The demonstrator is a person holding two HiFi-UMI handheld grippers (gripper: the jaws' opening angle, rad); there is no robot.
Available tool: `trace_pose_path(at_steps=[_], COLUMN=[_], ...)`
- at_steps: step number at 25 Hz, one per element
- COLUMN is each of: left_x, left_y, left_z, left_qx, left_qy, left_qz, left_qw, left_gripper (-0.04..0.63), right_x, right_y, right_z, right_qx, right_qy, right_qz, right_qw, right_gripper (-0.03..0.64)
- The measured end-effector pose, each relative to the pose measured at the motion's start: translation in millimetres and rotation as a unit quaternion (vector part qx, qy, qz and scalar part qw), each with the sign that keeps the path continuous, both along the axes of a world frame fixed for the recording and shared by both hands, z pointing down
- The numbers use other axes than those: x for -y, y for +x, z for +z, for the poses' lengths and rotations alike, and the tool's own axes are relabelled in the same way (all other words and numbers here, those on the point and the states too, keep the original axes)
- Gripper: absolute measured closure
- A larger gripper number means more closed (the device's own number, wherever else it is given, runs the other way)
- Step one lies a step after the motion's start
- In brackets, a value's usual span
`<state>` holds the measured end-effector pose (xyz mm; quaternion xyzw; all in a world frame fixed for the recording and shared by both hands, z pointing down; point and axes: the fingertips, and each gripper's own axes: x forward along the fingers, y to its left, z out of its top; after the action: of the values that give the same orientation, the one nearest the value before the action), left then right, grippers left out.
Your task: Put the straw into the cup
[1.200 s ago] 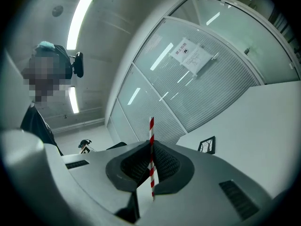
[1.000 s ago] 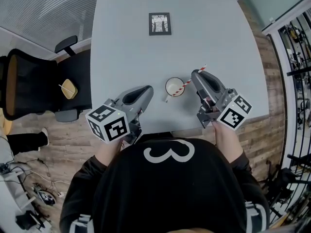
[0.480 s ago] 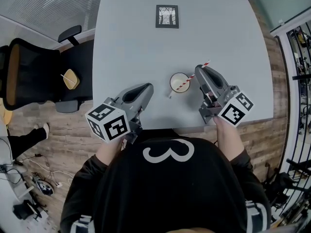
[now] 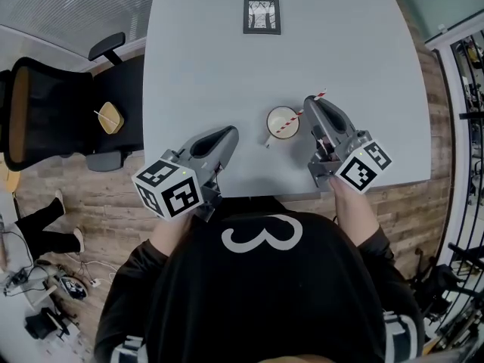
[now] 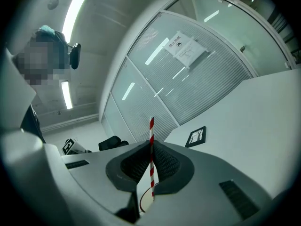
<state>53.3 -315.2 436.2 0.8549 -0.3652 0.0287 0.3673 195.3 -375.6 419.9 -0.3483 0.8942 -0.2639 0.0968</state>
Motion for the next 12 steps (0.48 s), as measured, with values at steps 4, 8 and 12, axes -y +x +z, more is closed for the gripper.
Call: trace_pose_path(at_steps=[4,8,12], left_x=[0,-2,-3], left_y=[-2,-2,-1], left_z=[3,10,15], left_qx=[0.001,0.002,0.003], left_qy=[-0.004,-0.011,-0.015], left_qz=[-0.003,0.001,0.002], left_qw=[1.0000,0.9999,0.9999], left_gripper=[0.575,0.575,0.575], right_x=[3,4,5], right_y=[2,1,1], right_z=[11,23,32], right_qx=[-0.001,-0.001,-0.005], right_qy=[-0.010,-0.019,-0.024], right_qz=[0.018,0.025,0.028], right_qw=[1.000,1.000,0.999], right_gripper=[0.594,0.594,0.594])
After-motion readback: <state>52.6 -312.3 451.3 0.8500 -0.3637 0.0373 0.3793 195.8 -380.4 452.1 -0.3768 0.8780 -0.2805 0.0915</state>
